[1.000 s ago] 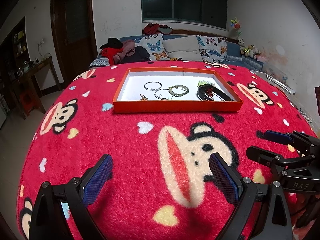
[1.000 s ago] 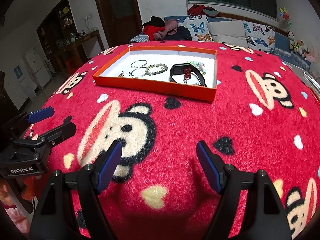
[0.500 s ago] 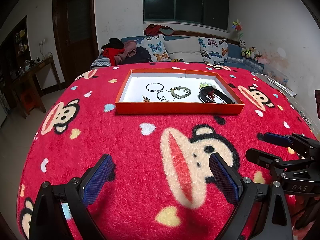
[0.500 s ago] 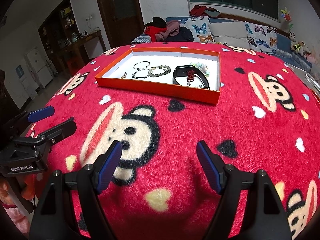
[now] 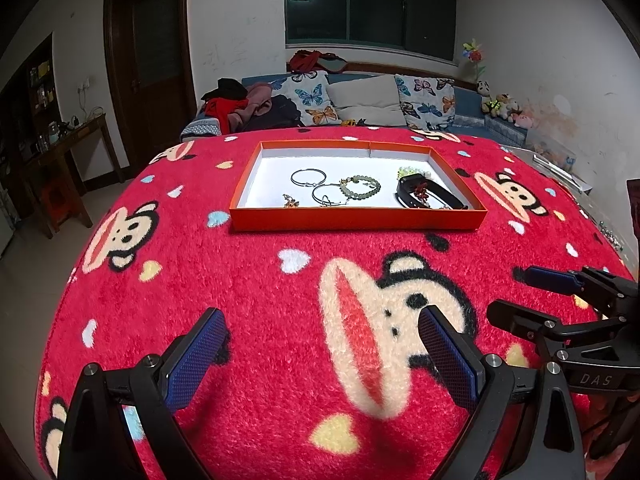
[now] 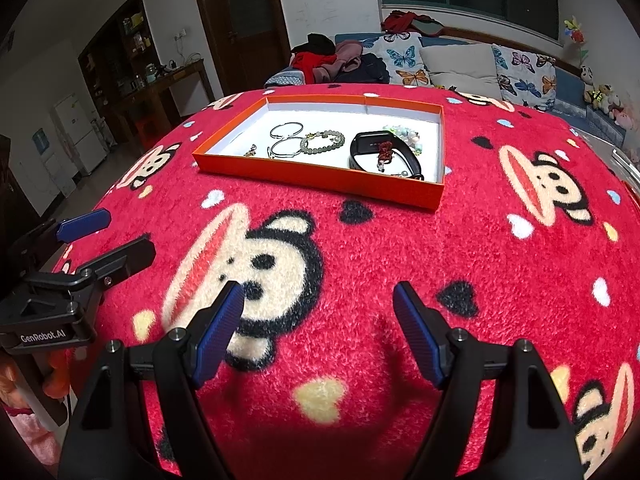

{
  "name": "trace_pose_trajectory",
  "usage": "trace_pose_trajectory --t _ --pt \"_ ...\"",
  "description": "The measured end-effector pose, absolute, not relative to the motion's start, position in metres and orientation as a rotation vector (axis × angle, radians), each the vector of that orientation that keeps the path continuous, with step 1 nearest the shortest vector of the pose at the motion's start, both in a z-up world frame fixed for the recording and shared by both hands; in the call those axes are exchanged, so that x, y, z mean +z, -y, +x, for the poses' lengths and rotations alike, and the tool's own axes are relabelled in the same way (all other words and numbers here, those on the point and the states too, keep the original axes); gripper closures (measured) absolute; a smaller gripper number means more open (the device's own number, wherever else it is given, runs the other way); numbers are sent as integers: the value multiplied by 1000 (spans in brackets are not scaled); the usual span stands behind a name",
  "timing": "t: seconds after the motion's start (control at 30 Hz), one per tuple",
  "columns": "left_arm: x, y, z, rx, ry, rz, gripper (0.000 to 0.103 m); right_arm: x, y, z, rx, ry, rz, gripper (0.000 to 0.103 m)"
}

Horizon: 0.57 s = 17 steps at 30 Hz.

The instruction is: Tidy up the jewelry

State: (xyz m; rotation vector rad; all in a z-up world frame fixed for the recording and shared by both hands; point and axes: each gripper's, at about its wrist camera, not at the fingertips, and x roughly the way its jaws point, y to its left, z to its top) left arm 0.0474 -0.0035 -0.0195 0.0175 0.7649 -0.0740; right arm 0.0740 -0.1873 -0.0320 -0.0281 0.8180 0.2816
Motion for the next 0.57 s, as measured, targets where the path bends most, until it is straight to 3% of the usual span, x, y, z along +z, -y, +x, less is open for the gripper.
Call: trace_pose_trajectory --t 0.57 --pt "-16 6 48 -84 -763 17 0 -34 186 73 285 -822 -21 26"
